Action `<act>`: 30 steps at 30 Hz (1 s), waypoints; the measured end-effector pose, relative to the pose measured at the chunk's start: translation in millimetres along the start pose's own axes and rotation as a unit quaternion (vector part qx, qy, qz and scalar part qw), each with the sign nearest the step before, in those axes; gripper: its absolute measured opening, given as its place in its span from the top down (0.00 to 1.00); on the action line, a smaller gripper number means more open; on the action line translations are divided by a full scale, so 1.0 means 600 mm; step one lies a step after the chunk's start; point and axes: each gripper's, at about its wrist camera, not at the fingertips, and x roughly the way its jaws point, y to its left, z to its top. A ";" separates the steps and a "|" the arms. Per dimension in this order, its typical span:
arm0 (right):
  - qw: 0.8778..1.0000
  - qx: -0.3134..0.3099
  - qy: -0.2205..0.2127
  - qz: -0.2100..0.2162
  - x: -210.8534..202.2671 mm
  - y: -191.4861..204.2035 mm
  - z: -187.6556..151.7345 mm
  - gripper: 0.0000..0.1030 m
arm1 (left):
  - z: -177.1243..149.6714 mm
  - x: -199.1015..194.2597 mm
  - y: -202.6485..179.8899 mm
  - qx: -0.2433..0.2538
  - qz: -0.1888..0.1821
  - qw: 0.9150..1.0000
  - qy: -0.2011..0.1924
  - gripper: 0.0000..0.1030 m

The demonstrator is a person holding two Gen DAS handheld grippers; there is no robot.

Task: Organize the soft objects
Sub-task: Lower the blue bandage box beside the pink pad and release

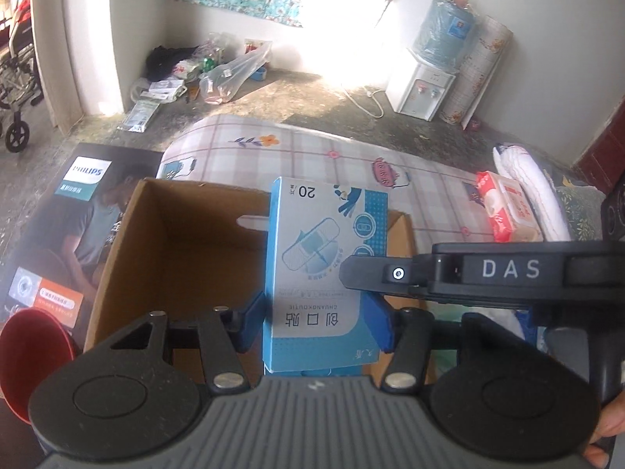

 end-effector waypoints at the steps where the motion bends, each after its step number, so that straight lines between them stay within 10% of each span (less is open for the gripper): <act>1: 1.000 0.001 0.010 0.002 0.024 0.013 -0.007 0.69 | -0.001 0.010 0.017 -0.005 0.007 1.000 0.007 0.46; 13: 0.996 0.054 0.060 -0.041 0.223 -0.037 -0.003 0.68 | 0.008 0.184 0.108 -0.036 -0.008 0.996 0.075 0.44; 30: 0.999 0.001 -0.002 -0.034 0.153 -0.056 0.041 0.68 | 0.020 0.247 0.064 -0.035 -0.015 0.997 0.074 0.44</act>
